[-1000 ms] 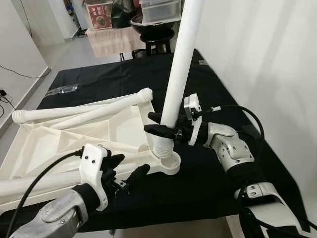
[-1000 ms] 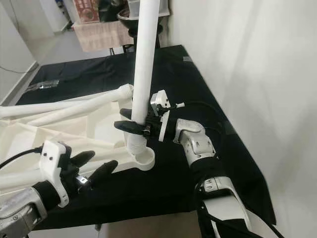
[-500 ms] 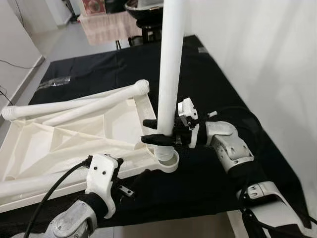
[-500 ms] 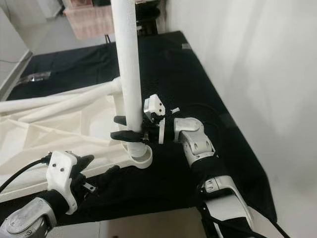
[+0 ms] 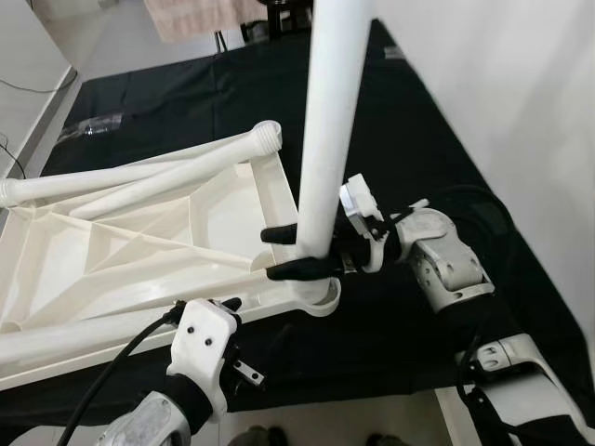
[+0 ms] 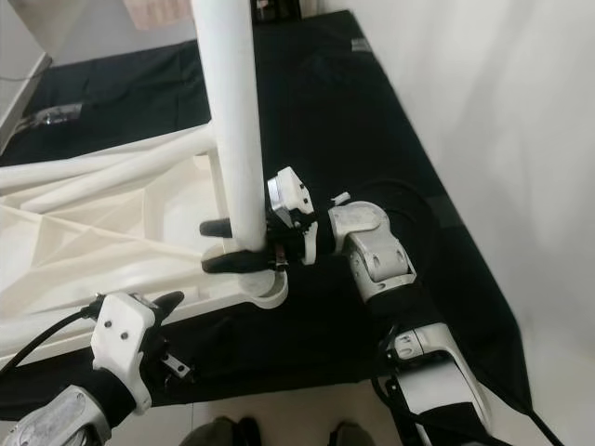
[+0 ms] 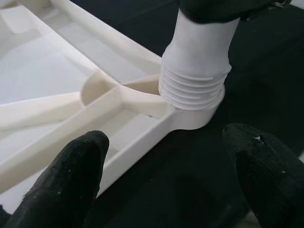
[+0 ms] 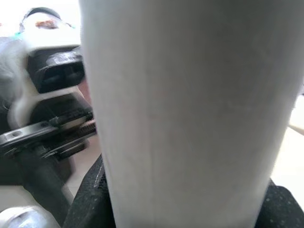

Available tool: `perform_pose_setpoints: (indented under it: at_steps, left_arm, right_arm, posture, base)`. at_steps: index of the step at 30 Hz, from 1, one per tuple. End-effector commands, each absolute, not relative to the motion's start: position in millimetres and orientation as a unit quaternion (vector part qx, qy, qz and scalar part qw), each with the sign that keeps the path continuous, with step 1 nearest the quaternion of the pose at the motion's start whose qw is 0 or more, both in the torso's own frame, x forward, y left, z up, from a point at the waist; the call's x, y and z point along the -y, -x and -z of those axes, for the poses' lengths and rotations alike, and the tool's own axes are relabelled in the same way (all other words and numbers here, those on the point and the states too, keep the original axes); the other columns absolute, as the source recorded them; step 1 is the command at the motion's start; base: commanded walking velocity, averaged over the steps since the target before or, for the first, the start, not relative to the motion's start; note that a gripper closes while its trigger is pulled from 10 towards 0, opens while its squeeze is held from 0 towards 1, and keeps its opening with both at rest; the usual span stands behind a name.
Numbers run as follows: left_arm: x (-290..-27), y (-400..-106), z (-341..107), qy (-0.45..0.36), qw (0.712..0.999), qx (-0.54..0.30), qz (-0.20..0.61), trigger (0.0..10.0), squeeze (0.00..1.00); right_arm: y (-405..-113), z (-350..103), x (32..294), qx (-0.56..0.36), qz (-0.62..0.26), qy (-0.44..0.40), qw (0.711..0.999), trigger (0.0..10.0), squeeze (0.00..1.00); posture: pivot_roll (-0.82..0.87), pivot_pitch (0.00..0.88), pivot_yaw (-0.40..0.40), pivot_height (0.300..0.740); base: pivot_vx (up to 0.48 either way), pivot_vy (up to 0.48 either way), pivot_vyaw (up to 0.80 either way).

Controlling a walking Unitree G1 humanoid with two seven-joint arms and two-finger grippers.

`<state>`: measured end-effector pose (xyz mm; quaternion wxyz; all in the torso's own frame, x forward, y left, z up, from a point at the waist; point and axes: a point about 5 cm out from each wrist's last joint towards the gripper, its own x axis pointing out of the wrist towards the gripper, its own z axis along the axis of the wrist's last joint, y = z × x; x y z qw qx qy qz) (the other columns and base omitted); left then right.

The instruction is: Building children table

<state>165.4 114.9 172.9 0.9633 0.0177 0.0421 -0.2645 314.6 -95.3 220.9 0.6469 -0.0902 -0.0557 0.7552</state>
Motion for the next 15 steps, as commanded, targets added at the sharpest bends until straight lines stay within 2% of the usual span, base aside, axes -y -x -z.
perform_pose_setpoints:
  at_steps: [1, 2, 12, 15]
  left_arm:
    - [-111, -156, -171, -0.027, 0.956, -0.056, 0.288, 10.0, 0.0]
    - [-107, -150, -170, -0.029, 0.949, -0.062, 0.306, 10.0, 0.0]
    - [-104, -138, -169, -0.023, 0.946, -0.072, 0.315, 10.0, 0.0]
    - [-105, -137, -169, -0.024, 0.947, -0.072, 0.312, 10.0, 0.0]
  right_arm:
    - [-305, -213, 90, 0.033, -0.787, 0.081, 0.611, 10.0, 0.0]
    - [-302, -215, 89, 0.034, -0.795, 0.079, 0.6, 10.0, 0.0]
    - [-302, -218, 77, 0.039, -0.807, 0.086, 0.583, 10.0, 0.0]
    - [-303, -215, 75, 0.038, -0.804, 0.096, 0.586, 10.0, 0.0]
  posture:
    - [0.06, 0.282, 0.107, 0.74]
    - [0.06, 0.28, 0.106, 0.74]
    - [0.07, 0.283, 0.107, 0.74]
    - [0.08, 0.283, 0.106, 0.74]
  base:
    - [0.0, 0.0, 0.0]
    - [0.0, 0.0, 0.0]
    - [0.0, 0.0, 0.0]
    - [0.0, 0.0, 0.0]
